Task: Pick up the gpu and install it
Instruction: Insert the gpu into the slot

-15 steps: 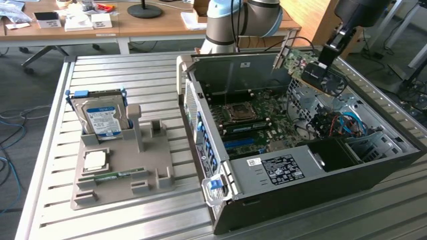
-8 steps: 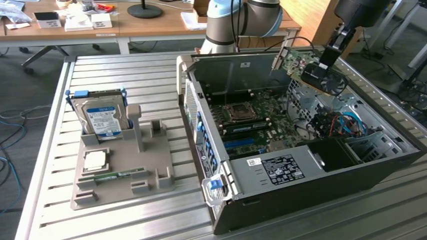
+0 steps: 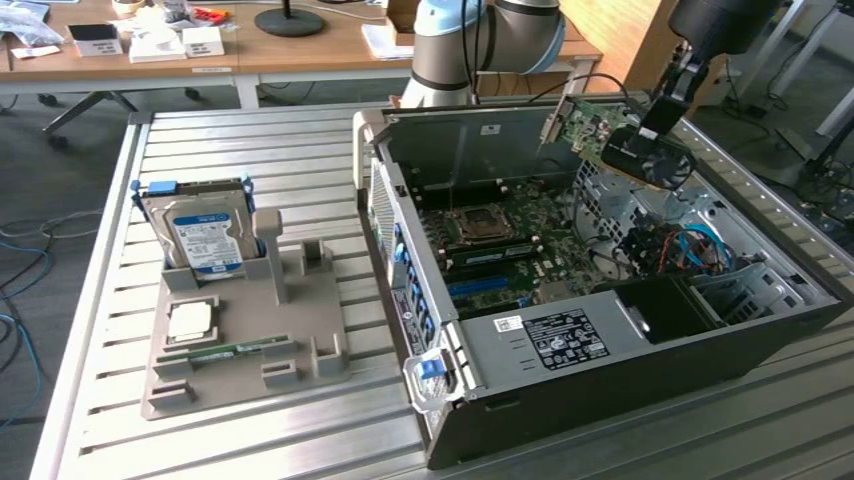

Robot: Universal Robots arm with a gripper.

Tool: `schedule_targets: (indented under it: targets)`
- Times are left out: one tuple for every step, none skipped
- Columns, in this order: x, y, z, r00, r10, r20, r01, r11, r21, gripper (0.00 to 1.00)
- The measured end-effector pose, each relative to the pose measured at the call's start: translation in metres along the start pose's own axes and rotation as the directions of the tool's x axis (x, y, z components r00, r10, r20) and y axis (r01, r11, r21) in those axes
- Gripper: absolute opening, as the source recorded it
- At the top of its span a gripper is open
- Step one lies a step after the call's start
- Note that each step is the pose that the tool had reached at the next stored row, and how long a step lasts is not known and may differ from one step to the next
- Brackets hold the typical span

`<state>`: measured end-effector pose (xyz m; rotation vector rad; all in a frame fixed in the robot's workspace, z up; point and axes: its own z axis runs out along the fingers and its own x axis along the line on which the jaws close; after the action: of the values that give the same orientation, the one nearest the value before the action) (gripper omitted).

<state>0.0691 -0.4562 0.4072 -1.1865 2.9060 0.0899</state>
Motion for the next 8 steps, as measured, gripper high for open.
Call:
schedule_targets:
  targets:
    - [0.0000,0.0000,0.0001,0.9999,-0.014,-0.0007,0.014,0.9999,-0.0003,0.27]
    - [0.0000,0.0000,0.0002,0.9996,-0.027,-0.0014,0.027,0.9996,-0.0006,0.27]
    - [0.0000,0.0000,0.0002,0.9992,-0.041,-0.0022,0.041,0.9992,-0.0009,0.27]
    - [0.0000,0.0000,0.0002,0.9985,-0.054,-0.0029,0.054,0.9985,-0.0012,0.27]
    - [0.0000,0.0000,0.0003,0.9977,-0.068,-0.0036,0.068,0.9977,-0.0017,0.27]
    - [0.0000,0.0000,0.0003,0.9966,-0.083,-0.0042,0.083,0.9966,-0.0020,0.27]
    - [0.0000,0.0000,0.0003,0.9954,-0.095,-0.0049,0.095,0.9955,-0.0024,0.27]
    - [0.0000,0.0000,0.0003,0.9942,-0.107,-0.0055,0.107,0.9942,-0.0027,0.27]
